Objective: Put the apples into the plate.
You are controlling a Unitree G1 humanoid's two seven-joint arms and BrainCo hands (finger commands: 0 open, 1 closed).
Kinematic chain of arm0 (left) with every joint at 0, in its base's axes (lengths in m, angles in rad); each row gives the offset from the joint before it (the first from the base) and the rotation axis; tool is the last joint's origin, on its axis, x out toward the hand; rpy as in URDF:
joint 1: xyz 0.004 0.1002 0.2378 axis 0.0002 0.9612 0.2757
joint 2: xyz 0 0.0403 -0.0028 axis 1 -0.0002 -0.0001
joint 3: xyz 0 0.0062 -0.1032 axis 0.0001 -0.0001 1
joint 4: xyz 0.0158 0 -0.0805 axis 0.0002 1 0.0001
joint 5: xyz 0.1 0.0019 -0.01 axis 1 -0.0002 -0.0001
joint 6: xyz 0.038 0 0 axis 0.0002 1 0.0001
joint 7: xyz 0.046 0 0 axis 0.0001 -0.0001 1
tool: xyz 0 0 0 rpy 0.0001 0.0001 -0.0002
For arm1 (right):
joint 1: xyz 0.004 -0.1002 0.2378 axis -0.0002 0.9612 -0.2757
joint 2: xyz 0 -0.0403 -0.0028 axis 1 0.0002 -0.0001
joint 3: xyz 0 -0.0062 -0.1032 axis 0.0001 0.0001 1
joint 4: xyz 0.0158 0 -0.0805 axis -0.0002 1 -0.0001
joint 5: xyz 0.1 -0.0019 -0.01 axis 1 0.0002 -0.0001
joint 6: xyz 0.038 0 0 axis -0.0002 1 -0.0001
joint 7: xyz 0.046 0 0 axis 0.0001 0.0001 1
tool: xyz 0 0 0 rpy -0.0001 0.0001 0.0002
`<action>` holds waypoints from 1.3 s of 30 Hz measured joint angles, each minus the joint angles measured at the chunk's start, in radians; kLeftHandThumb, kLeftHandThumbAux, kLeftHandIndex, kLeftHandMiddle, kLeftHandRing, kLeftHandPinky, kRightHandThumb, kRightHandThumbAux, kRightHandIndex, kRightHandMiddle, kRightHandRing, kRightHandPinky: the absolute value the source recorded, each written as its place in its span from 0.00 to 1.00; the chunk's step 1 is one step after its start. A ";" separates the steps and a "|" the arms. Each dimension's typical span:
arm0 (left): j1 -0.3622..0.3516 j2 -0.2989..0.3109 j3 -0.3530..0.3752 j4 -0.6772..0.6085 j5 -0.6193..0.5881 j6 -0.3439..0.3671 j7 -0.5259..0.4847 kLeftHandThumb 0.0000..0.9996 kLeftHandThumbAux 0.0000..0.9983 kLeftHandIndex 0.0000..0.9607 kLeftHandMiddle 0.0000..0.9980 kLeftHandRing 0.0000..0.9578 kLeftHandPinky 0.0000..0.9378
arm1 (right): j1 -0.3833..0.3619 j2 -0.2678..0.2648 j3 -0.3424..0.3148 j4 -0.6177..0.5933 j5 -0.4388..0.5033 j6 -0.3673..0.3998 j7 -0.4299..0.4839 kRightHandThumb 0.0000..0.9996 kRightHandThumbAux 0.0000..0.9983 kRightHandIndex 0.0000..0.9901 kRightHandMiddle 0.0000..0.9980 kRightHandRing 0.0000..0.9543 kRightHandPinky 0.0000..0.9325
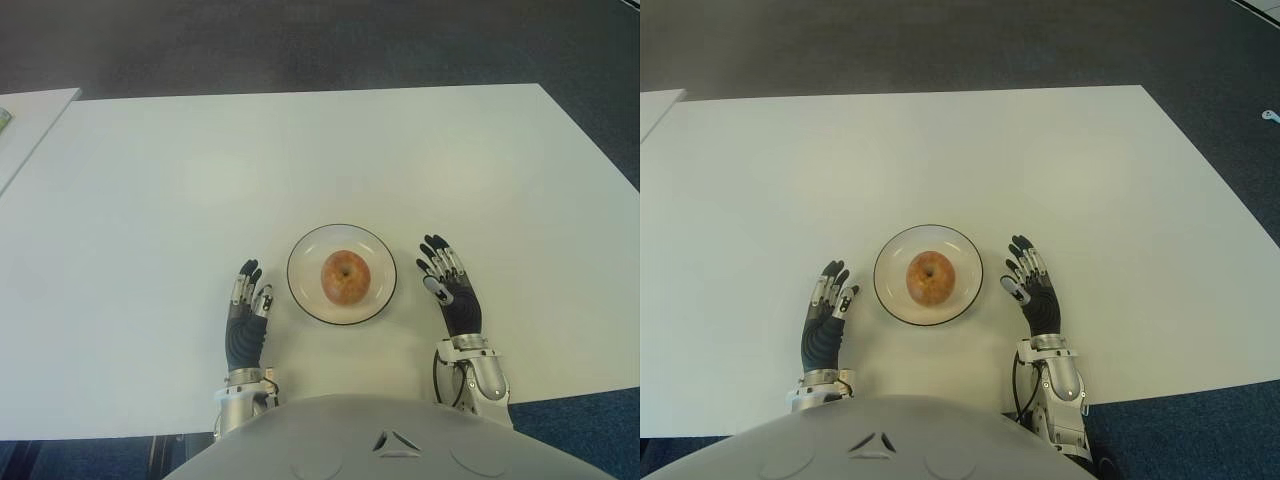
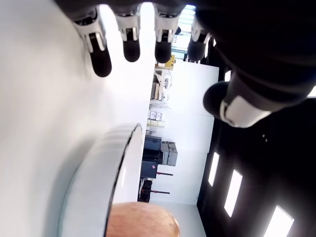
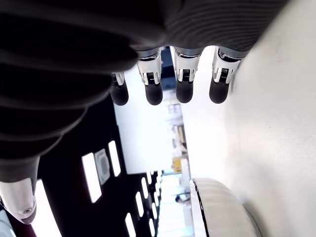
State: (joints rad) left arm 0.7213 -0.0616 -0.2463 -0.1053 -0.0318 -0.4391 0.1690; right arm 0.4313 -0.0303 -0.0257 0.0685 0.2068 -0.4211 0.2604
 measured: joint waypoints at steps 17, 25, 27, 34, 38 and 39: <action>-0.014 -0.005 -0.001 0.038 -0.008 -0.053 0.000 0.10 0.54 0.08 0.04 0.00 0.00 | 0.000 0.000 0.000 0.000 0.000 0.000 0.004 0.15 0.57 0.00 0.00 0.00 0.00; -0.014 -0.005 -0.001 0.037 -0.007 -0.049 0.000 0.12 0.52 0.08 0.04 0.00 0.00 | 0.001 0.002 0.000 -0.001 0.000 0.000 0.003 0.15 0.56 0.00 0.00 0.00 0.00; -0.014 -0.005 -0.001 0.036 -0.006 -0.047 0.000 0.11 0.52 0.07 0.03 0.00 0.00 | 0.001 0.003 0.000 -0.001 0.000 0.000 0.003 0.15 0.56 0.00 0.00 0.00 0.00; -0.012 -0.005 0.000 0.025 0.014 -0.018 0.000 0.10 0.55 0.07 0.03 0.00 0.00 | 0.001 0.004 0.000 -0.002 -0.005 0.001 -0.003 0.15 0.57 0.00 0.00 0.00 0.00; -0.012 -0.005 0.000 0.024 0.011 -0.017 0.000 0.10 0.56 0.06 0.03 0.00 0.00 | 0.001 0.002 0.000 -0.003 -0.012 0.003 -0.012 0.14 0.57 0.00 0.00 0.00 0.00; -0.012 -0.005 0.000 0.024 0.011 -0.018 0.000 0.11 0.56 0.07 0.03 0.00 0.00 | 0.001 0.001 0.000 -0.003 -0.013 0.004 -0.013 0.14 0.56 0.00 0.00 0.00 0.00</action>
State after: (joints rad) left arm 0.7091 -0.0666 -0.2465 -0.0811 -0.0211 -0.4567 0.1690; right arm 0.4326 -0.0290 -0.0256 0.0650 0.1943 -0.4175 0.2478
